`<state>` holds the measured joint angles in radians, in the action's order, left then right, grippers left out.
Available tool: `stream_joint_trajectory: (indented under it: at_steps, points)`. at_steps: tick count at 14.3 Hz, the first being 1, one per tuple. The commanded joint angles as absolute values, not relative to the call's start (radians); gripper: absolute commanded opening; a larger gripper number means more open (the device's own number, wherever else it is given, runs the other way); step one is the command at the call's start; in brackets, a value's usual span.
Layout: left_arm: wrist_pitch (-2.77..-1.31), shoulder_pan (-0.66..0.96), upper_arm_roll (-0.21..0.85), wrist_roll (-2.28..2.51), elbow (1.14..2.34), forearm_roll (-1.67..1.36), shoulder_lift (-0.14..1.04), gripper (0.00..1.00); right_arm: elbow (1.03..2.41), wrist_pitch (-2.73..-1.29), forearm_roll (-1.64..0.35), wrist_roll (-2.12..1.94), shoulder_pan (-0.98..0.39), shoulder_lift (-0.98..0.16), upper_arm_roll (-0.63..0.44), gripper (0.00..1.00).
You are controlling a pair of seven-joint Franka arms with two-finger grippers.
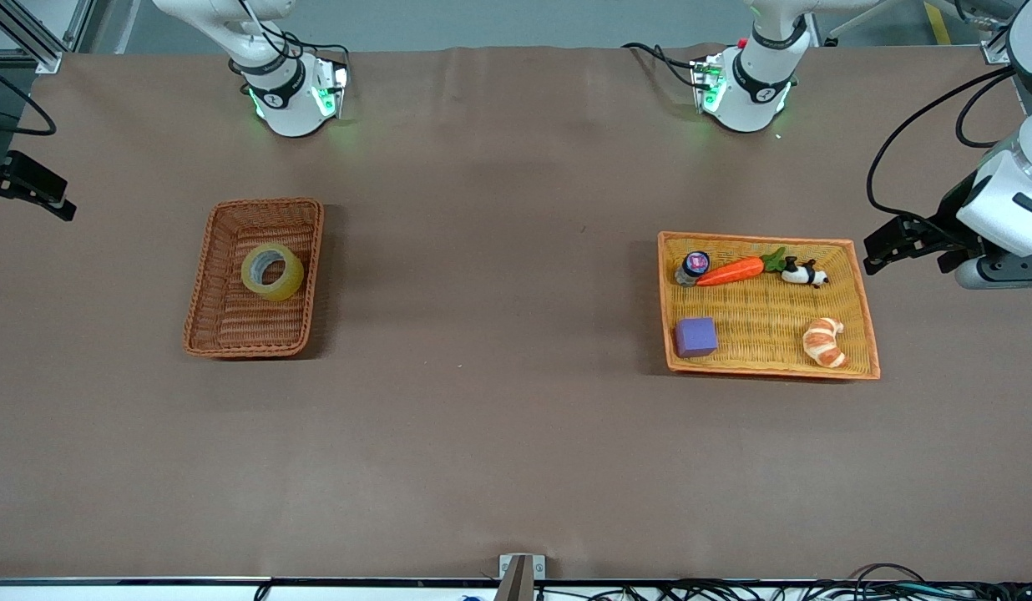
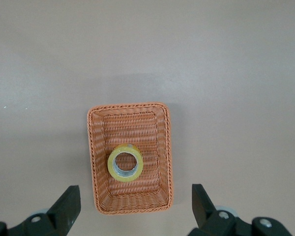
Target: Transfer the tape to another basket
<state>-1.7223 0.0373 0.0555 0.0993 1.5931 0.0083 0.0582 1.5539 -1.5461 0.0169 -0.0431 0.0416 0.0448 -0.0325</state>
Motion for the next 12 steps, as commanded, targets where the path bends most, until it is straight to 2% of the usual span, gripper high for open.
stream_joint_trajectory:
  at_steps: [1,8,12]
  points:
    - [-1.706,0.046,0.055,0.115,1.575,0.031,0.058,1.00,1.562,-1.548,-0.003,-0.044,0.037,0.057,-0.034,1.00]
    - [-1.698,0.048,0.058,0.120,1.635,0.026,-0.020,1.00,1.562,-1.542,-0.005,-0.044,0.038,0.058,-0.029,1.00]
    - [-1.683,0.048,0.058,0.115,1.643,0.021,-0.020,1.00,1.562,-1.539,-0.005,-0.048,0.034,0.058,-0.046,1.00]
